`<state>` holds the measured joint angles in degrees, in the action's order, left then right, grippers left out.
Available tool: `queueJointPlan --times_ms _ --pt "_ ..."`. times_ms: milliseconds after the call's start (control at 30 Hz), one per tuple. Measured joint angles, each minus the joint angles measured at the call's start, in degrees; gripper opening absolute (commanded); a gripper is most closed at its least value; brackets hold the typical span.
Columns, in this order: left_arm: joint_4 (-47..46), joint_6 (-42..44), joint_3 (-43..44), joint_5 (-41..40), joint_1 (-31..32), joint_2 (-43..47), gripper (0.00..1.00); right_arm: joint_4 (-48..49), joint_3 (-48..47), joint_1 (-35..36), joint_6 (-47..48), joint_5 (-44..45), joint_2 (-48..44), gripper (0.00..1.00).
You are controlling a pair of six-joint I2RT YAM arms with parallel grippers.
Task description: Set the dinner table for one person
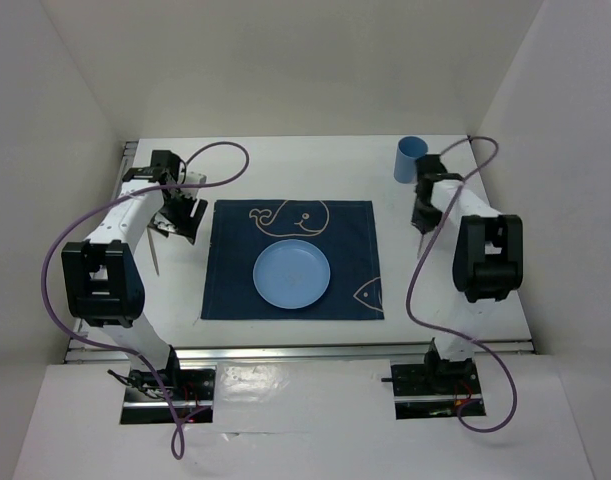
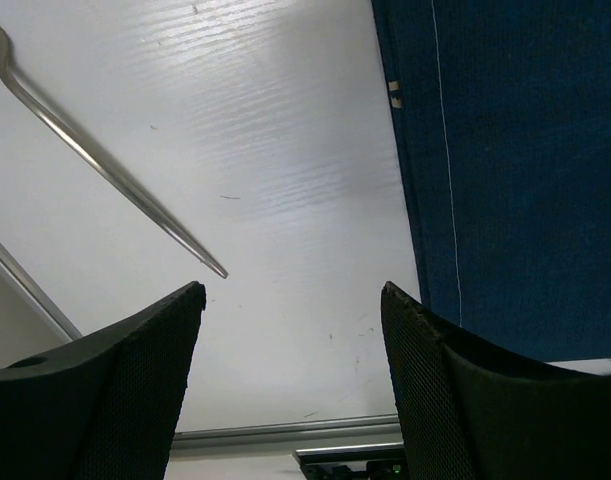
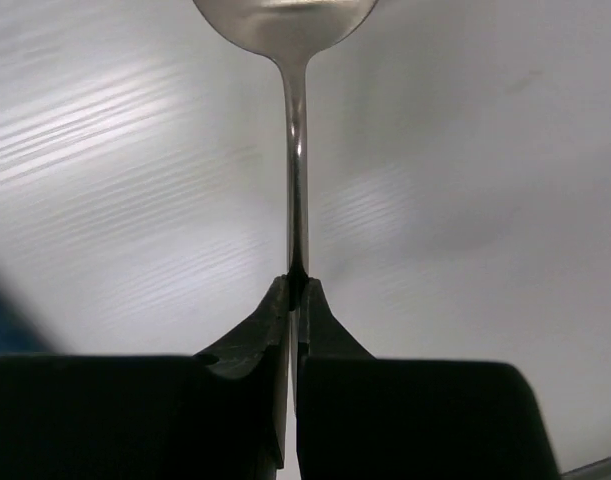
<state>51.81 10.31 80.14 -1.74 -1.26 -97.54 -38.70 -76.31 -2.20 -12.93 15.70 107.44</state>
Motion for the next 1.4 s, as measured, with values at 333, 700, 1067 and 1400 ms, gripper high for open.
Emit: queueJointPlan --times_ms 333,700,1067,1400 --pt "-2.1 -0.5 -1.1 -1.6 -1.7 1.9 0.78 3.5 10.1 34.4 -17.4 0.7 -15.8 0.00" --pt "-2.2 -1.6 -1.6 -2.5 -2.6 2.2 0.78 3.6 15.6 39.1 -25.2 -1.4 -8.6 0.00" --pt "-2.6 -1.6 -2.7 -2.6 -2.6 3.4 0.78 3.3 12.9 39.0 -22.5 -1.4 -4.9 0.61" --pt "-3.8 -1.3 -4.4 -8.6 -4.6 5.4 0.90 -5.8 7.2 38.8 -23.4 1.2 -11.3 0.71"
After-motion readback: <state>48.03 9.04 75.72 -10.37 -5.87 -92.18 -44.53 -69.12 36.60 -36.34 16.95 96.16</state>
